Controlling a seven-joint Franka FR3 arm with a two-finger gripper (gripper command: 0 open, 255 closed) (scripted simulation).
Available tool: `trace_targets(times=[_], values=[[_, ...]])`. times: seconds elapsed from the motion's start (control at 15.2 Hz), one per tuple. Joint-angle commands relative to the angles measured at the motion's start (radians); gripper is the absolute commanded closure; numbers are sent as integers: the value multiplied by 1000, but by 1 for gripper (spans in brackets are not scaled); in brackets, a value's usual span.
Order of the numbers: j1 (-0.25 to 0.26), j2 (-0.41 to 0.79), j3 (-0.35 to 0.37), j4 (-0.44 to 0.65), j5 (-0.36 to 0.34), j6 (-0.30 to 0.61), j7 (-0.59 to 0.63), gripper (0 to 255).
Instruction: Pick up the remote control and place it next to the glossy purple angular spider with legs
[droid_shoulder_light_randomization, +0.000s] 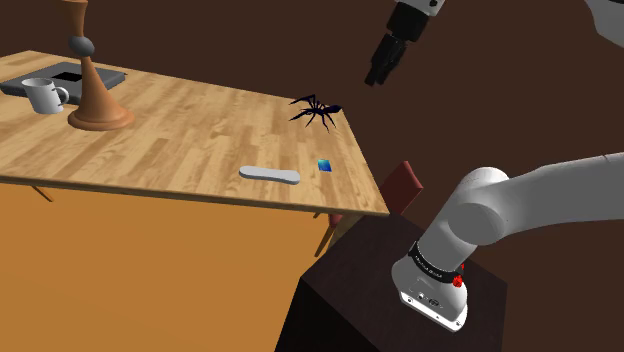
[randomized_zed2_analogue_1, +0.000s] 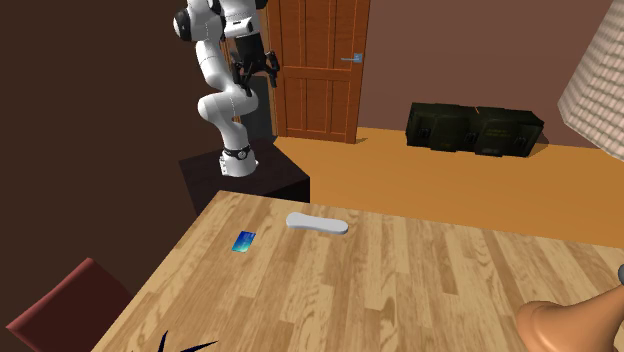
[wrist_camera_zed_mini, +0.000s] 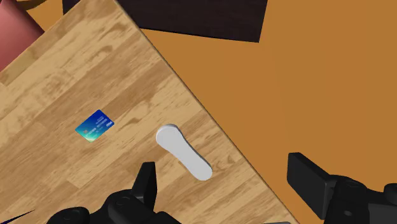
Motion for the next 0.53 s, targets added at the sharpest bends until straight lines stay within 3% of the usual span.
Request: trace_targets(times=[0.0, 0.46], values=[[0, 0, 0, 0, 0, 0, 0, 0], [35, 158, -2, -80, -22, 207, -113, 0]])
